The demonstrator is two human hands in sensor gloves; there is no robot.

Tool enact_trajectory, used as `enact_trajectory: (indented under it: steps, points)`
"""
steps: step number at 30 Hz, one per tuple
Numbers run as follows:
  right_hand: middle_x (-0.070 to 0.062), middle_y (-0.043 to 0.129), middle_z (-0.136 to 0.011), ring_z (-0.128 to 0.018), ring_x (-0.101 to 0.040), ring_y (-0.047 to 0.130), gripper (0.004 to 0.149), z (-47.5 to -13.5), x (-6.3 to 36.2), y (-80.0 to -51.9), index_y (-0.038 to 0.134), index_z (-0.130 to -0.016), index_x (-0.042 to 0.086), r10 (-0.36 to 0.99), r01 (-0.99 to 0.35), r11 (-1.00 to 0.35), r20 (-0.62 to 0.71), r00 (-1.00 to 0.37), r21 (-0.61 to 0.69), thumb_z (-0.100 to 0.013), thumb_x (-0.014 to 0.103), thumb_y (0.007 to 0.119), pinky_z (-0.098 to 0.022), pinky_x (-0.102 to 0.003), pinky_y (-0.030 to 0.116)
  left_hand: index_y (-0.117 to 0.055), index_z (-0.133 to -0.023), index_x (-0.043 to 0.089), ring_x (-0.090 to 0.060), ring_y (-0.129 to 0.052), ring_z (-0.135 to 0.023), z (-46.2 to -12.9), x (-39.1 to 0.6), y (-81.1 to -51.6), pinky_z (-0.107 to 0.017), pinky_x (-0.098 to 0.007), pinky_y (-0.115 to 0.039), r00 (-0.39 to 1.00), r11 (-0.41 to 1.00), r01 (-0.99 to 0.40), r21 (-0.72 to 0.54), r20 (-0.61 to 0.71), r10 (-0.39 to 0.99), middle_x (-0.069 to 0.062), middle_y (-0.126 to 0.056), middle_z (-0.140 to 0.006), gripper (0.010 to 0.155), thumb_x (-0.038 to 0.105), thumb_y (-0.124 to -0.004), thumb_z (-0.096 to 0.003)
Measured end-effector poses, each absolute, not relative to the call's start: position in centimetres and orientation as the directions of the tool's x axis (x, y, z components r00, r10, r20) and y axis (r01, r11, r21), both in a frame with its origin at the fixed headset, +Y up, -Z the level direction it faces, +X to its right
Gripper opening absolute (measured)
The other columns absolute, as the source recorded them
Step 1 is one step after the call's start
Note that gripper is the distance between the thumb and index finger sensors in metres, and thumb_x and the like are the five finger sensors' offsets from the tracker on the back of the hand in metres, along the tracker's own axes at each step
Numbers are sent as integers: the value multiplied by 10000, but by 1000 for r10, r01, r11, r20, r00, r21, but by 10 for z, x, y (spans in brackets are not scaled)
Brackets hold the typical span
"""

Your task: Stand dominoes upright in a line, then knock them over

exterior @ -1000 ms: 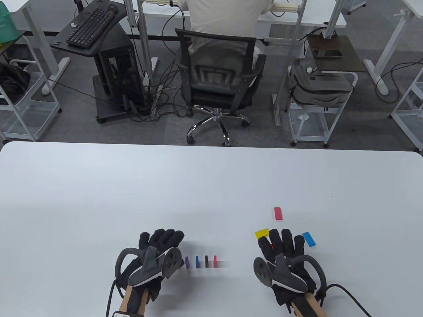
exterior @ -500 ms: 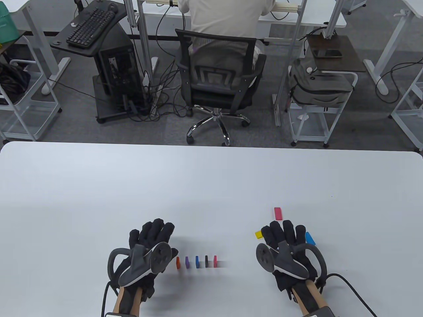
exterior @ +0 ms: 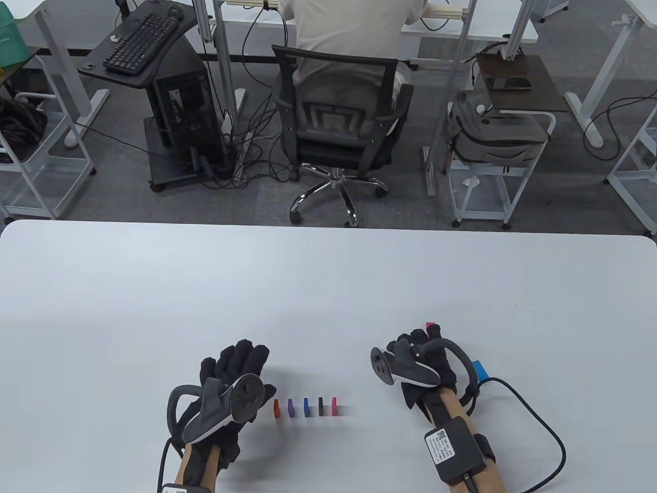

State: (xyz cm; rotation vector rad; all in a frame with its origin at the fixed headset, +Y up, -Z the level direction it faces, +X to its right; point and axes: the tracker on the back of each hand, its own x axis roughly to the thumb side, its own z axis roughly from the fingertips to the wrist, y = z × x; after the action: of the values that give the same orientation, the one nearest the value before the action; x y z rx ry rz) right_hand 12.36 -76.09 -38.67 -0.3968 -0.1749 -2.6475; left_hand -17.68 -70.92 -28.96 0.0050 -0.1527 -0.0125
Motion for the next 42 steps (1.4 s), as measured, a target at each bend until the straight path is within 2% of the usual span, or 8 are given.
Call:
enact_trajectory:
  steps: [8, 12, 16, 19, 24, 27, 31, 42]
  points:
    - [56, 757, -1044, -1028, -290, 705, 521, -395, 120, -765, 677, -969, 340, -445, 495, -865, 341, -828, 74, -472, 373, 830, -764, -609, 439, -382, -1160, 328, -325, -598, -1152, -290, -179, -709, -799, -612, -489, 990, 1000, 23, -10, 141, -22, -76, -489, -1255, 742, 586, -612, -503]
    - [60, 816, -988, -995, -273, 755, 460, -395, 119, -768, 730, -909, 327, -446, 489, -872, 371, -815, 25, -461, 346, 830, -763, -598, 468, -383, -1159, 330, -323, -600, -1152, -290, -179, -710, -798, -612, -490, 990, 999, 32, -20, 138, -29, -74, -491, -1254, 738, 585, -609, -504]
    - [-15, 743, -1037, -1042, -361, 655, 464, -396, 117, -775, 643, -959, 256, -459, 536, -841, 422, -782, 77, -509, 313, 744, -758, -663, 414, -380, -1160, 326, -325, -599, -1151, -290, -179, -710, -798, -612, -489, 990, 999, 41, -23, 135, -37, -78, -490, -1254, 739, 584, -605, -505]
    - [-75, 704, -1052, -1017, -404, 672, 475, -394, 115, -771, 542, -998, 192, -484, 564, -822, 422, -767, 82, -548, 294, 657, -757, -678, 418, -378, -1161, 325, -327, -597, -1151, -291, -179, -711, -798, -613, -489, 990, 999, 38, -25, 134, -34, -84, -491, -1254, 737, 583, -602, -507]
    - [-136, 701, -1021, -909, -389, 768, 493, -377, 107, -746, 462, -1023, 125, -407, 460, -887, 428, -807, 24, -570, 257, 605, -740, -691, 480, -379, -1160, 324, -328, -599, -1151, -291, -179, -710, -797, -613, -490, 990, 998, 53, -21, 135, -49, -83, -491, -1254, 736, 581, -601, -508]
    - [-128, 711, -1009, -902, -393, 766, 558, -360, 102, -728, 358, -1096, 167, -356, 382, -923, 451, -818, -37, -588, 236, 581, -736, -696, 480, -381, -1160, 322, -331, -597, -1150, -291, -178, -711, -796, -614, -489, 989, 999, 43, -19, 143, -40, -83, -491, -1253, 735, 580, -601, -508]
    - [-137, 700, -1016, -908, -403, 756, 444, -340, 98, -710, 514, -1031, 258, -267, 263, -962, 465, -844, -74, -592, 219, 571, -734, -702, 476, -379, -1160, 325, -328, -598, -1150, -290, -176, -710, -797, -614, -489, 987, 999, 48, -11, 151, -46, -84, -492, -1253, 736, 581, -601, -508]
    - [-199, 580, -1040, -926, -459, 638, 426, -307, 99, -694, 468, -1010, 118, -42, 43, -999, 485, -873, -9, -607, 216, 567, -716, -715, 464, -384, -1159, 329, -330, -600, -1149, -290, -174, -712, -796, -617, -487, 985, 998, 63, -9, 159, -61, -82, -492, -1254, 732, 584, -600, -507]
